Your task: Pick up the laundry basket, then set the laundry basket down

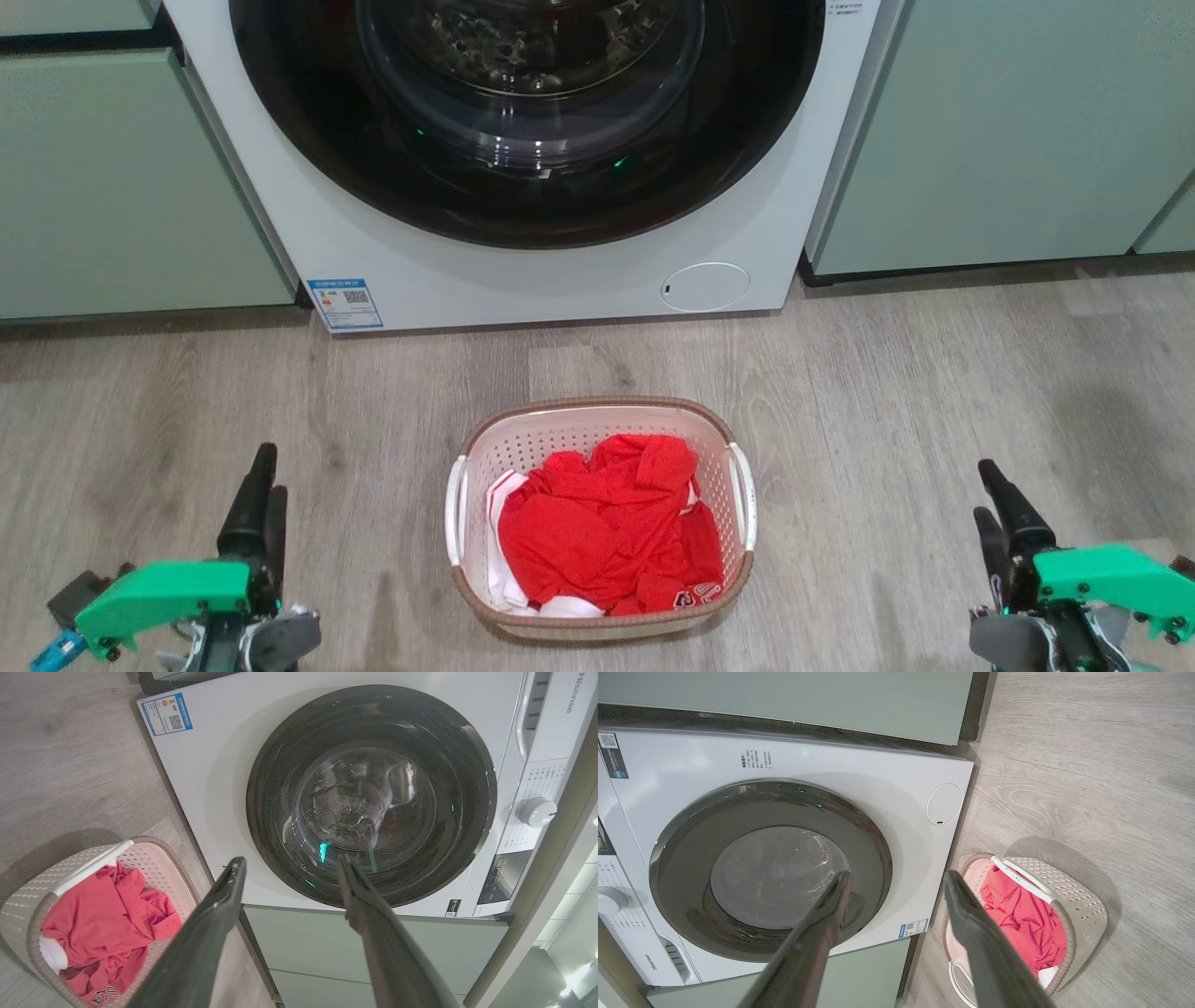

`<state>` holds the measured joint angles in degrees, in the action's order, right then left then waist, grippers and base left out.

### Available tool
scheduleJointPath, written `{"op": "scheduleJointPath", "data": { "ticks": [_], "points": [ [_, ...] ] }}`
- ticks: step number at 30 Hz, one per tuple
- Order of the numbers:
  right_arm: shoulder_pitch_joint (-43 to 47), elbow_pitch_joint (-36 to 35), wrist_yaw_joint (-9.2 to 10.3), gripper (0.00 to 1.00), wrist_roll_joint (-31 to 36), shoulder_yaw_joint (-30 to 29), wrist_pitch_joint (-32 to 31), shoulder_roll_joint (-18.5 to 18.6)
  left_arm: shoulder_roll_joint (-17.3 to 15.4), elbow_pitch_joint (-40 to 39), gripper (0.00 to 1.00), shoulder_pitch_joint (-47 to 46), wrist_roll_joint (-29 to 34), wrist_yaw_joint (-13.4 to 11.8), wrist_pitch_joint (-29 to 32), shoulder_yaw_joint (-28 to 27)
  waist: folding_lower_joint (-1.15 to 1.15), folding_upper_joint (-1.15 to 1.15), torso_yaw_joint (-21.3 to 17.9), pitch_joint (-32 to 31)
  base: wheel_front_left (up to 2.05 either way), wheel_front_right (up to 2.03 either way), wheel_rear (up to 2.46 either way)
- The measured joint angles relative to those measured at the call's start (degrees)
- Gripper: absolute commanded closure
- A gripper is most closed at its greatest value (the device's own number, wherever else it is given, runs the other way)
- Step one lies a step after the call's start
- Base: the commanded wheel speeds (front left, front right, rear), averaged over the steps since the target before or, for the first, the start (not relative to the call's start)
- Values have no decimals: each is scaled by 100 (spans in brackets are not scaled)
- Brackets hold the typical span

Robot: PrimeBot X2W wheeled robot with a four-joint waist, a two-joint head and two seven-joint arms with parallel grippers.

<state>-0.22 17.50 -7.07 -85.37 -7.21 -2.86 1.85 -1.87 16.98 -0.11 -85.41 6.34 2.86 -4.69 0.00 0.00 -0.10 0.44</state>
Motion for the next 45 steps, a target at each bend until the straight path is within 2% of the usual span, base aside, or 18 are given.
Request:
{"op": "scheduleJointPath", "data": {
  "ticks": [8,26,36,41,45],
  "points": [
    [-74,-123,0,0,533,-2,121,0,-1,-238,0,-2,672,-241,-100,38,0,0,-2,16,0,0,0],
    [-213,-705,0,0,2580,149,423,1,-18,-797,0,-159,2816,-706,-428,643,0,0,63,85,0,0,0],
    [-316,-872,0,0,3553,332,583,2,-253,-844,0,-286,3665,-1127,-555,1212,0,0,74,95,0,0,0],
    [-320,-890,0,0,4025,385,660,3,-287,-779,0,-298,3768,-1135,-669,1430,0,0,73,104,0,0,0],
    [-320,-890,0,0,4372,455,712,4,-374,-745,0,-388,4109,-1100,-740,1607,0,0,83,116,0,0,0]
  ]
}}
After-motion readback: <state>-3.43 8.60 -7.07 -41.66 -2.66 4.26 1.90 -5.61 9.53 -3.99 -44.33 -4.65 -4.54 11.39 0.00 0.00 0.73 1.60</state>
